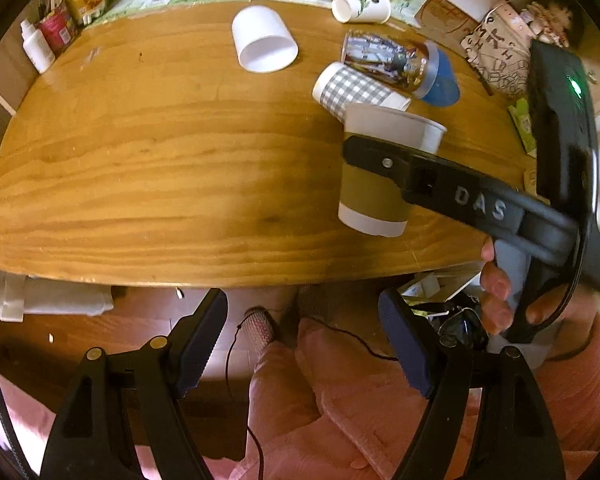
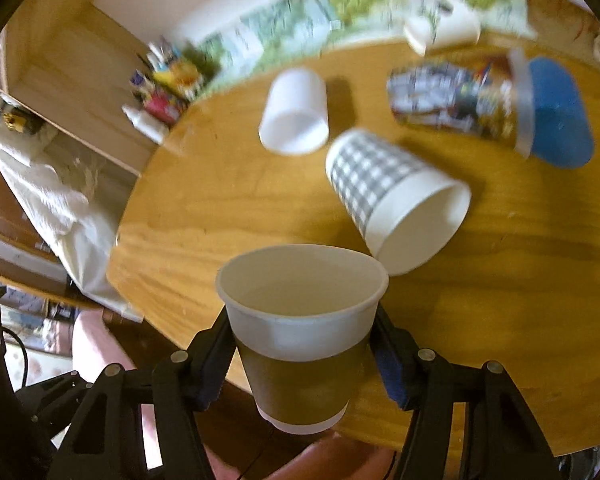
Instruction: Flip cup upright
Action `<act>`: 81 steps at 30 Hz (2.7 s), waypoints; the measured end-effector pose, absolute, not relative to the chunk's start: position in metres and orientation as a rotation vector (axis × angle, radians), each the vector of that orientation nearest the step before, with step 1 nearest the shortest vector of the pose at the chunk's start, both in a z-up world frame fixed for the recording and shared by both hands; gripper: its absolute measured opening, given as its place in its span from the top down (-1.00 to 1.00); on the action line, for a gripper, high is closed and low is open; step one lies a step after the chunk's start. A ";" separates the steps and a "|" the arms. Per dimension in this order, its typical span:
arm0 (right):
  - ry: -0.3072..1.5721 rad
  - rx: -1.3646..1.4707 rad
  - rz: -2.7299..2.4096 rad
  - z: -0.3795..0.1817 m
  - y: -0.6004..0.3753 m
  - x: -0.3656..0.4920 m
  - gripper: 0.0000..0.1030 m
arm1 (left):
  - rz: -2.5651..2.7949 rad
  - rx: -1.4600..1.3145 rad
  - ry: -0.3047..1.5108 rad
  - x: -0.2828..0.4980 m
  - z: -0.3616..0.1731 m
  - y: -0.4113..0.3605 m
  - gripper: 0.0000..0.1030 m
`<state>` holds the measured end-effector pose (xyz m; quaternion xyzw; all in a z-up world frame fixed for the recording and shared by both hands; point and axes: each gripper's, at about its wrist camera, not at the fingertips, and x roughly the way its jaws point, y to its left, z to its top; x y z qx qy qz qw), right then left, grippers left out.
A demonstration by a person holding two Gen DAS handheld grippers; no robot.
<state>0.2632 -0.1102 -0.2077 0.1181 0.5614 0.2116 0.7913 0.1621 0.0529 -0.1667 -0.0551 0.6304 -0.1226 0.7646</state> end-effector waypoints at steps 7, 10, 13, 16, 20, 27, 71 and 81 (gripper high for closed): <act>0.889 0.242 0.344 -0.190 -0.112 0.223 -0.23 | -0.302 -0.088 1.281 0.157 -0.159 0.060 -0.57; 0.808 0.218 0.290 -0.190 -0.112 0.210 -0.23 | -0.338 -0.041 1.248 0.150 -0.157 0.055 -0.57; 0.730 0.215 0.259 -0.194 -0.111 0.199 -0.23 | -0.356 -0.040 1.229 0.144 -0.155 0.055 -0.57; 0.650 0.201 0.232 -0.196 -0.111 0.191 -0.23 | -0.389 -0.033 1.220 0.139 -0.154 0.052 -0.57; 0.543 0.139 0.186 -0.202 -0.106 0.178 -0.23 | -0.404 0.000 1.197 0.133 -0.151 0.047 -0.57; 0.403 0.015 0.125 -0.224 -0.100 0.163 -0.24 | -0.415 -0.001 1.200 0.131 -0.153 0.045 -0.57; 0.735 0.059 0.093 -0.191 -0.160 0.102 -0.59 | -0.186 -0.092 1.086 0.106 -0.137 0.039 -0.57; 0.678 0.081 0.120 -0.086 -0.188 0.060 -0.63 | -0.085 -0.091 0.940 0.069 -0.080 0.012 -0.58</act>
